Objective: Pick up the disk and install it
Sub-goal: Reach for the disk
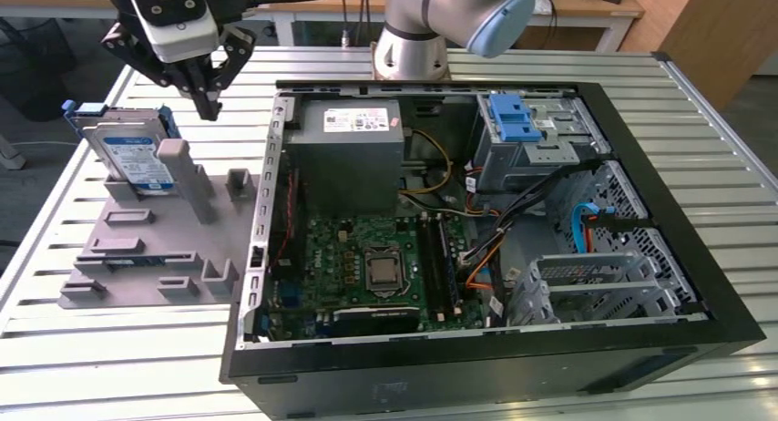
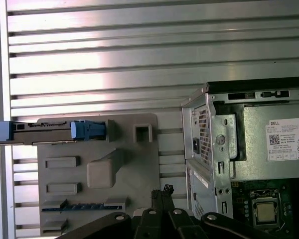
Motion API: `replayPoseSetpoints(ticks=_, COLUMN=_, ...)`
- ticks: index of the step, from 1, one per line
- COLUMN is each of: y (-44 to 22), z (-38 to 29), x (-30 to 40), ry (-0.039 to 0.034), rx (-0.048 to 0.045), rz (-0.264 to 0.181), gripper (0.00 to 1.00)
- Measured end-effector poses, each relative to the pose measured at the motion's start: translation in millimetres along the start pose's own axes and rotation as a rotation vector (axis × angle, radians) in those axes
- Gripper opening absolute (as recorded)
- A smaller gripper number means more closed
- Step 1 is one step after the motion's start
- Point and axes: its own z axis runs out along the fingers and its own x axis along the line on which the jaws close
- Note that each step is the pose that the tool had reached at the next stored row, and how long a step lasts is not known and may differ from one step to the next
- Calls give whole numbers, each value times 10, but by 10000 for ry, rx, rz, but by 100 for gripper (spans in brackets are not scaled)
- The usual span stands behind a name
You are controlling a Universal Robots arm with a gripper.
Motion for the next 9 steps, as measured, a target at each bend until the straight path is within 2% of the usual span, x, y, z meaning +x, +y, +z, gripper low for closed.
replayPoseSetpoints(ticks=9, y=-4, z=5, x=52, ry=0, rx=-1, rz=0, gripper=11)
